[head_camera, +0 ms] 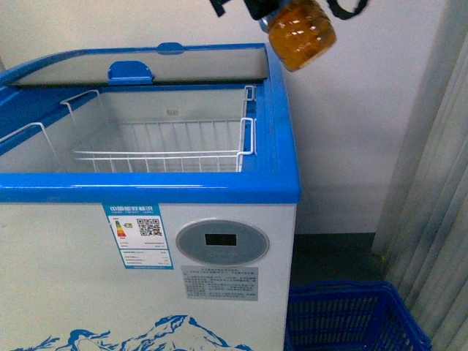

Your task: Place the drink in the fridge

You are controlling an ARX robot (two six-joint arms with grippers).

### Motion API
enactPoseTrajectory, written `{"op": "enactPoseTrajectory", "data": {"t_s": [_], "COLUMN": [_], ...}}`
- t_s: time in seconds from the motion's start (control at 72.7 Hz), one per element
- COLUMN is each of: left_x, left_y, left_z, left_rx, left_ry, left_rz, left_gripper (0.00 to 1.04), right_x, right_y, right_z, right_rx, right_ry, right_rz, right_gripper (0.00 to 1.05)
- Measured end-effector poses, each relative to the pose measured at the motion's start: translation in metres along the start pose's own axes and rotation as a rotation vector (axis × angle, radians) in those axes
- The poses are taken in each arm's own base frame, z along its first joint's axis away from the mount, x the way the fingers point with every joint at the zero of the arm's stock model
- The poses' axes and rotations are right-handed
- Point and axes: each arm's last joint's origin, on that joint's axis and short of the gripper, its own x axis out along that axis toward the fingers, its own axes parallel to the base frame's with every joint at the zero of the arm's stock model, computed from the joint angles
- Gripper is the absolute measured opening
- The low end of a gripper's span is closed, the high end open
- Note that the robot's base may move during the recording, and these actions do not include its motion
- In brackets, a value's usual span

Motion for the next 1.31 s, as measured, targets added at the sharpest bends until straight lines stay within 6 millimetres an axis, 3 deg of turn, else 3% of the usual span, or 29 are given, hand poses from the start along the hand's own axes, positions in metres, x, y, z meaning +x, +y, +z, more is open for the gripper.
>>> {"op": "enactPoseTrajectory", "data": {"t_s": [0.083, 0.22, 0.55, 0.798, 1.307], "left_x": [0.0, 0.0, 0.0, 0.0, 0.0], "left_y": [0.0, 0.0, 0.0, 0.0, 0.0], "left_z": [0.0, 0.0, 0.0, 0.0, 0.0], "left_rx": [0.0, 0.0, 0.0, 0.0, 0.0], "left_ry": [0.0, 0.0, 0.0, 0.0, 0.0], "left_rz": [0.0, 0.0, 0.0, 0.0, 0.0], "left_gripper": [0.97, 0.97, 0.97, 0.97, 0.97], "right_x": [0.023, 0.045, 0.067, 0.074, 0.087], "right_y": [0.016, 0.04, 0.095, 0.11, 0.14], "right_z": [0.017, 0.03, 0.038, 0.023, -0.029], "right_rx": [-0.051, -0.112, -0.229, -0.287, -0.424], "right_ry": [-0.012, -0.024, -0.056, -0.046, 0.041], "right_rz": [0.056, 0.124, 0.246, 0.264, 0.32], "right_gripper": [0.37, 0.37, 0.37, 0.37, 0.37]}}
